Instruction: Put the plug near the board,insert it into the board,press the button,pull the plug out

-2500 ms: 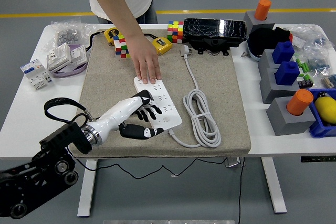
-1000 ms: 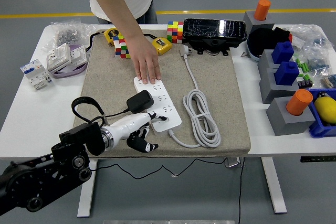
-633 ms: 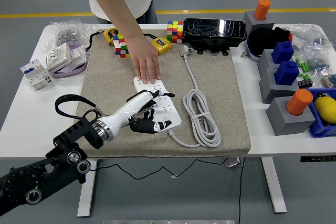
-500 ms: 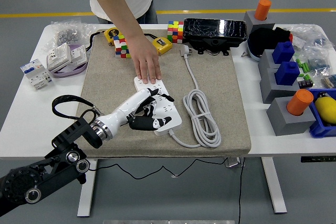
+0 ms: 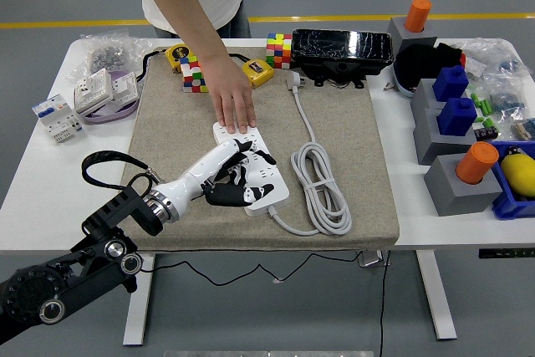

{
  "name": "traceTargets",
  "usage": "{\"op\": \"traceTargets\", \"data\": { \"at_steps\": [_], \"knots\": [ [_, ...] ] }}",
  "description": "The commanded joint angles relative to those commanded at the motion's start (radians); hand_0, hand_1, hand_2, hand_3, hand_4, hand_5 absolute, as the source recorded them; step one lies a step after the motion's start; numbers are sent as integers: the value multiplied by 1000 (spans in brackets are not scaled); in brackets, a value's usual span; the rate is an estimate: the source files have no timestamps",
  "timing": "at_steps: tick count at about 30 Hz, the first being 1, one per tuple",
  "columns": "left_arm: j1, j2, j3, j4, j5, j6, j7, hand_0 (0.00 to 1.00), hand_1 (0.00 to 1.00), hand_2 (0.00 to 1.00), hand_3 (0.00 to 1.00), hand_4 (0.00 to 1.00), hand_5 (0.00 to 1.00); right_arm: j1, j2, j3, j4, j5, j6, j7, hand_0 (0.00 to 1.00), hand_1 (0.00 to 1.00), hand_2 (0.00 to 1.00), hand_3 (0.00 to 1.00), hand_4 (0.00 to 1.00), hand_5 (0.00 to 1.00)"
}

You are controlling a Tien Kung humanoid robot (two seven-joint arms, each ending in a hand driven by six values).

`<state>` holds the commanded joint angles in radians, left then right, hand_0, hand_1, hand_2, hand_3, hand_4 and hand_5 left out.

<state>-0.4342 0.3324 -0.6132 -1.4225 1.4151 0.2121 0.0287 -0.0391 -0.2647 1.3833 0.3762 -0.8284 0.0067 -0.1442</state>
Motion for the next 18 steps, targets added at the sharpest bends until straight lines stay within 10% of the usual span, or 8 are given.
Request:
{"op": "traceTargets", "data": {
  "at_steps": [8, 18],
  "knots": [
    [-6, -2, 21, 9, 146, -118, 167, 98, 66, 134, 688, 794, 164, 2, -2, -6, -1, 1, 0, 0, 529, 629, 599, 537, 877, 405],
    [-15, -4, 40, 21, 163, -132, 198, 90, 66, 135, 765, 794, 169, 2, -7, -10, -1, 2, 0, -1, 528, 629, 597, 537, 877, 405]
  ]
}}
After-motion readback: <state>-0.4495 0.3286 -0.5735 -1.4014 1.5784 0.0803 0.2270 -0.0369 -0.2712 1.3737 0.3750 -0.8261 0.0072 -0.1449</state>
